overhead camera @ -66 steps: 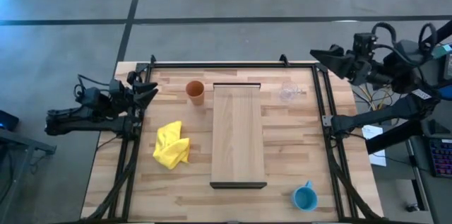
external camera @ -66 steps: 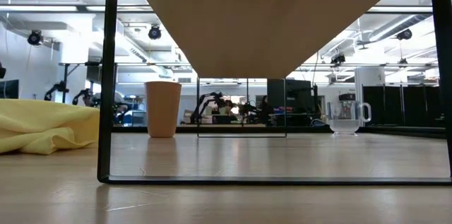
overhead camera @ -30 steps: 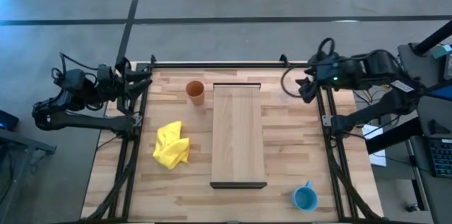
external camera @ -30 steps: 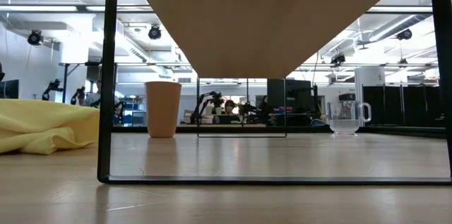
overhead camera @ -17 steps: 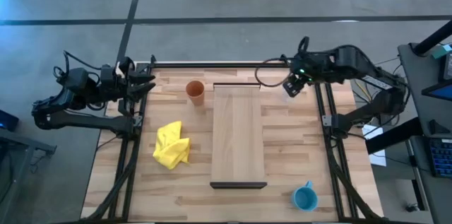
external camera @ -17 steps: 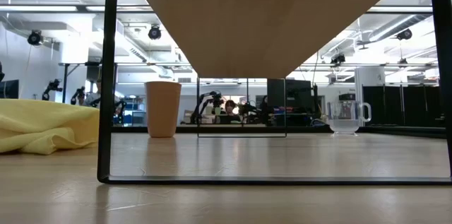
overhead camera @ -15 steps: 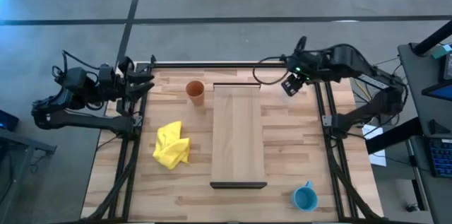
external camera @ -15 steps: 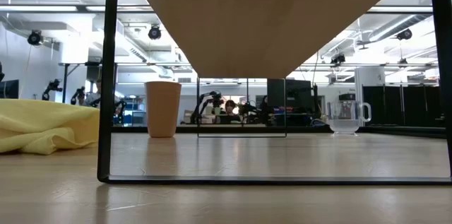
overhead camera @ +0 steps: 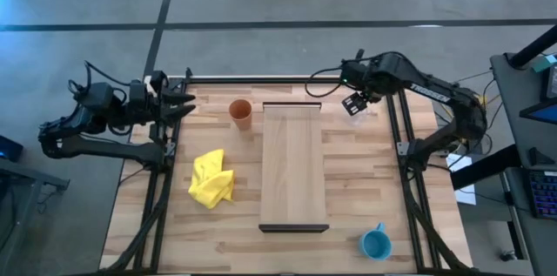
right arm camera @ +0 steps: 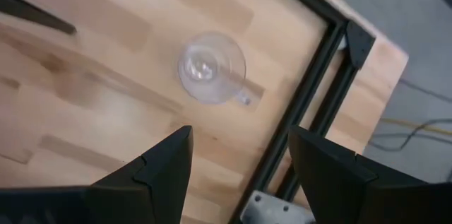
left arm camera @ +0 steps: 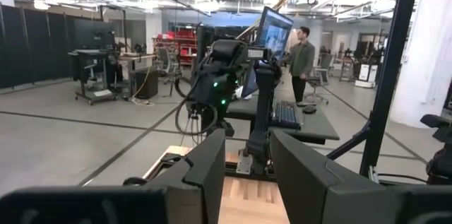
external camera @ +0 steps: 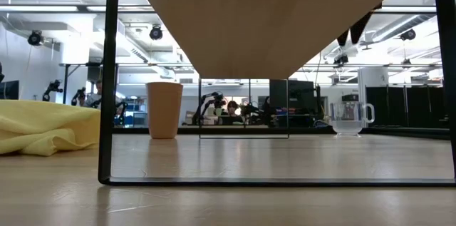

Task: Stack small to large cups/mugs on shelf
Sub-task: Put the transparent mug on the shelf

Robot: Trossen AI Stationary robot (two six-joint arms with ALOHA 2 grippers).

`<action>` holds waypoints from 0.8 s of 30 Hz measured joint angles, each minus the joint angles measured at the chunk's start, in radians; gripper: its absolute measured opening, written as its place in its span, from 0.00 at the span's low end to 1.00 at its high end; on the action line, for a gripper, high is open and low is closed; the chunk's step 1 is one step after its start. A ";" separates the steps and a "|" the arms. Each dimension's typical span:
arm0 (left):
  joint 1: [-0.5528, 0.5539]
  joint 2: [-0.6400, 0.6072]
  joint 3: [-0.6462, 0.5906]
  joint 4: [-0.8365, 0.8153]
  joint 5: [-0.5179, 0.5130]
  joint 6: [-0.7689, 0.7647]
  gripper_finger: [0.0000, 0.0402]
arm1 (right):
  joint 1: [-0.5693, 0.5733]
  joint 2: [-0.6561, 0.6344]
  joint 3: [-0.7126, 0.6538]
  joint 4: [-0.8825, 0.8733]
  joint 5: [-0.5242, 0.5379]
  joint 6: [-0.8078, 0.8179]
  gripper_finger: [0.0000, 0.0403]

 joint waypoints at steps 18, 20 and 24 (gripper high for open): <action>0.000 -0.003 -0.002 -0.002 0.000 0.000 0.25 | -0.017 0.178 -0.071 0.071 -0.073 -0.086 0.56; 0.000 -0.004 -0.002 -0.002 0.000 0.000 0.25 | -0.017 0.195 -0.071 0.080 -0.104 -0.153 0.56; 0.000 -0.008 -0.003 -0.002 0.000 0.000 0.25 | -0.016 0.210 -0.071 0.082 -0.105 -0.251 0.56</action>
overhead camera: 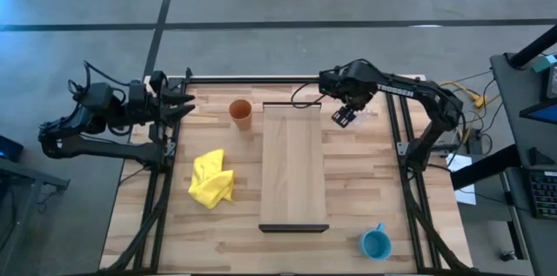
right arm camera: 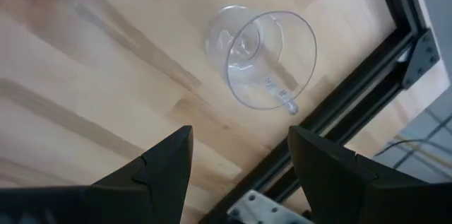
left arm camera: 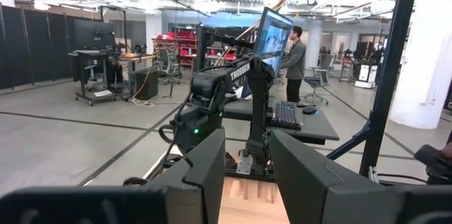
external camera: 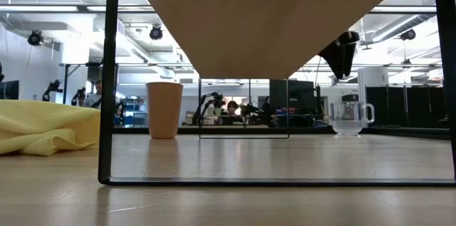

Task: Stack small to large cups/mugs on shelf
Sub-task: Put the transparent mug on the shelf

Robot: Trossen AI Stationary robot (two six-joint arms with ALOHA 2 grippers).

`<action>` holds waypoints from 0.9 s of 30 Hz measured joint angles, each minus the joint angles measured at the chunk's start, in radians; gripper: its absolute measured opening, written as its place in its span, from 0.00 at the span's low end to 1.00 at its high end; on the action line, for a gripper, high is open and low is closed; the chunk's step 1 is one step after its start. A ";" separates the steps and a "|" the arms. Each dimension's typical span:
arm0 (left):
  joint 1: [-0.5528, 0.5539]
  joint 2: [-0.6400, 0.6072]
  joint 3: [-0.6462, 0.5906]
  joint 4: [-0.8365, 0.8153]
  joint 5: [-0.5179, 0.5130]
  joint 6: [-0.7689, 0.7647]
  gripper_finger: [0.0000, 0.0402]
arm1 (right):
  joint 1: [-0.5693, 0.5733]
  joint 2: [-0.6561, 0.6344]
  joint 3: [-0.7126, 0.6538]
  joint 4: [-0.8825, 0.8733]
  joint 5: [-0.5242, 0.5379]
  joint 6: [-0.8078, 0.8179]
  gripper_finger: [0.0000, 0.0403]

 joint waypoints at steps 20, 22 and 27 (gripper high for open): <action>0.000 -0.002 -0.013 -0.022 -0.004 0.000 0.25 | -0.001 -0.112 -0.167 0.082 -0.036 -0.240 0.56; 0.000 -0.002 -0.013 -0.021 -0.005 0.000 0.25 | -0.001 -0.113 -0.186 0.120 -0.017 -0.248 0.56; 0.000 -0.002 -0.013 -0.021 -0.008 0.000 0.25 | -0.001 -0.113 -0.227 0.185 -0.012 -0.294 0.56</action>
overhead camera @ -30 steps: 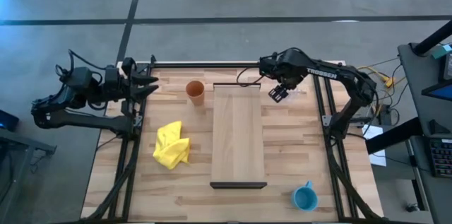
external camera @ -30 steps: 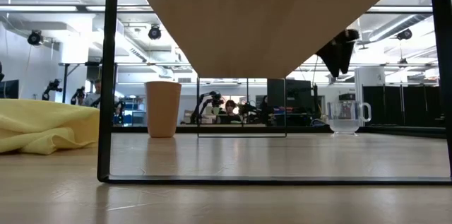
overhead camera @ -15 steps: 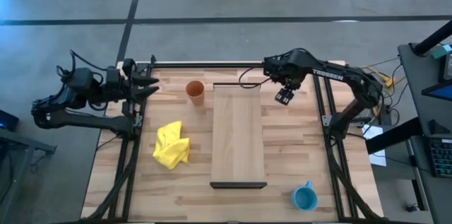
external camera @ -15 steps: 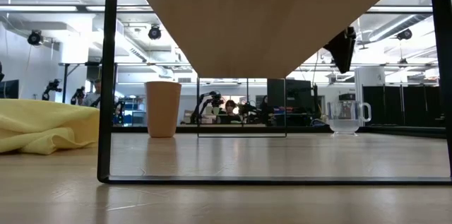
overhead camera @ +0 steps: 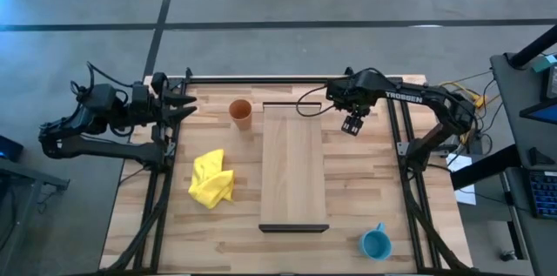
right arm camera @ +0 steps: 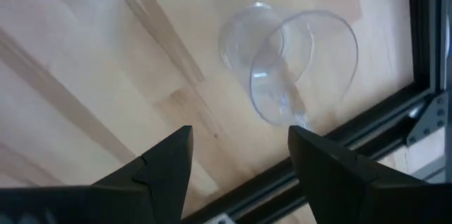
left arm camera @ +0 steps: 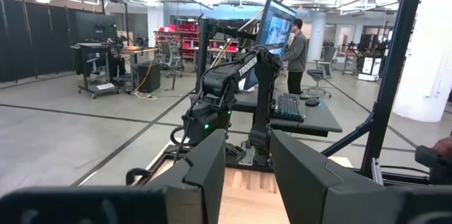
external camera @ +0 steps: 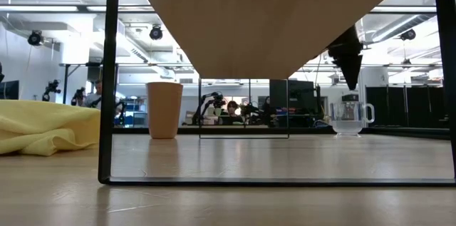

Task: Stack small to large cups/mugs on shelf
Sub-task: Put the transparent mug on the shelf

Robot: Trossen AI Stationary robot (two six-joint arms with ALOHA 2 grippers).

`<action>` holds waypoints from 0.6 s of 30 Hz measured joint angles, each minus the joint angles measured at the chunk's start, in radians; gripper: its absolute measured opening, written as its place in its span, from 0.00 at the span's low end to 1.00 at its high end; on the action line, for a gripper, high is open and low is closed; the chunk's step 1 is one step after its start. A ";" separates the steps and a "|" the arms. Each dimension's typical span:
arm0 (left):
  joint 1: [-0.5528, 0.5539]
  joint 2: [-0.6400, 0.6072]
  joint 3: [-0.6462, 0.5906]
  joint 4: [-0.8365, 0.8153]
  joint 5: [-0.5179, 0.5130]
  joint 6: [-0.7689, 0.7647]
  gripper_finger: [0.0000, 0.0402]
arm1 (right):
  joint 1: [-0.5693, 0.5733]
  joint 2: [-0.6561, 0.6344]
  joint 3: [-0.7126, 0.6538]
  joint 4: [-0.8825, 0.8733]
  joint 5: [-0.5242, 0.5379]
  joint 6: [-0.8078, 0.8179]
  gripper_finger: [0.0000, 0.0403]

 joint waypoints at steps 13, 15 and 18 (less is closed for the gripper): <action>0.000 0.008 0.000 0.011 -0.001 -0.001 0.25 | -0.027 0.000 -0.106 0.140 0.017 -0.008 0.56; 0.000 0.010 0.000 0.011 -0.001 -0.002 0.25 | -0.033 0.000 -0.125 0.149 0.022 0.003 0.56; 0.000 0.010 0.001 0.010 -0.001 -0.003 0.25 | -0.033 0.000 -0.147 0.171 0.041 0.019 0.54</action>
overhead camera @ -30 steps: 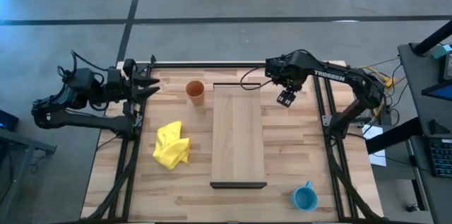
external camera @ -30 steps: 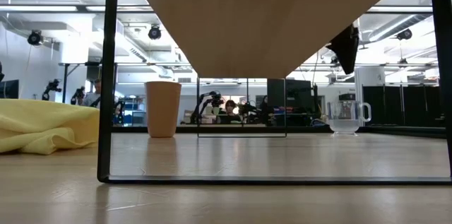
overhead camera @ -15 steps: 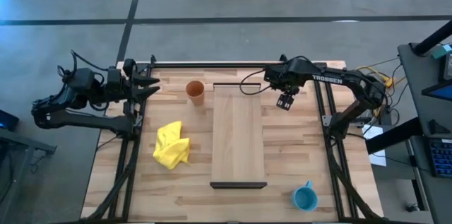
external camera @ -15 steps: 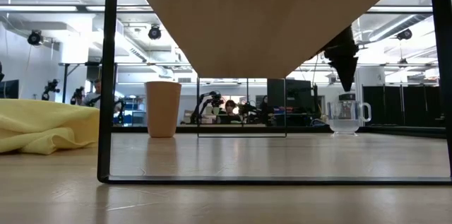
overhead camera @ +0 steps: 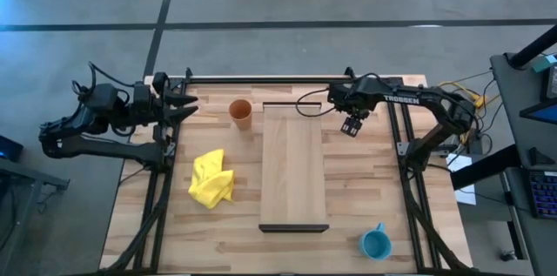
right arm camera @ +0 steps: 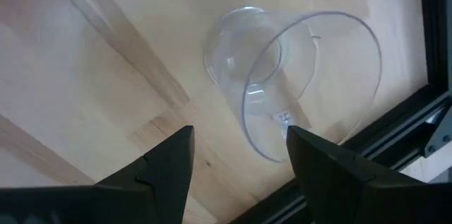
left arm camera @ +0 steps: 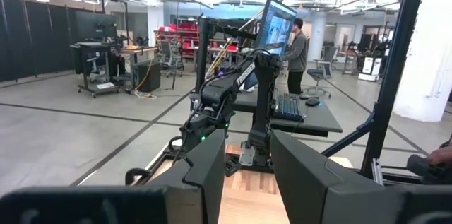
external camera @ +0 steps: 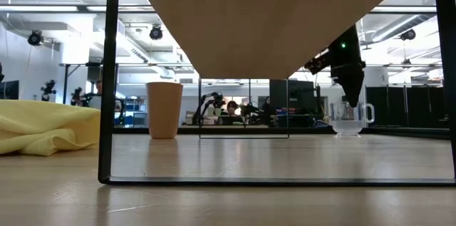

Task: Stack small to large cups/mugs on shelf
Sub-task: Put the transparent mug on the shelf

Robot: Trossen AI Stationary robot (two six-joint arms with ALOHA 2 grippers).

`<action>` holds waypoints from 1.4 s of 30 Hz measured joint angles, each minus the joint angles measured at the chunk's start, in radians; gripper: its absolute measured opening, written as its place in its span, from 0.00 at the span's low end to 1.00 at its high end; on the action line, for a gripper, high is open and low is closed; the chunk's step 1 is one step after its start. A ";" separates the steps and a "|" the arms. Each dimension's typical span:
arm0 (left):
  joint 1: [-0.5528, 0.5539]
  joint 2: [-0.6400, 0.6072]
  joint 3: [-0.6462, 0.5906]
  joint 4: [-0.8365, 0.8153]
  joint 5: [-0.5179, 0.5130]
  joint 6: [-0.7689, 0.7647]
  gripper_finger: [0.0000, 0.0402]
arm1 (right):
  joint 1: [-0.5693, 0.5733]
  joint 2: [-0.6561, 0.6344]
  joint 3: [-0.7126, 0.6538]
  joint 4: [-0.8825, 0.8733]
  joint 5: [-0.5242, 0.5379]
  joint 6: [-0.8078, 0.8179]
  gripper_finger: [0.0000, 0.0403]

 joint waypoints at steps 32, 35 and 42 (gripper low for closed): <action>0.000 0.003 -0.001 0.003 -0.003 0.000 0.25 | -0.011 0.000 0.090 0.002 0.038 0.057 0.02; 0.000 0.003 -0.001 0.003 -0.003 0.000 0.25 | -0.011 0.000 0.152 -0.051 0.054 0.081 0.02; 0.000 0.005 -0.001 0.001 -0.002 0.000 0.25 | -0.011 0.000 0.306 -0.138 0.054 0.126 0.02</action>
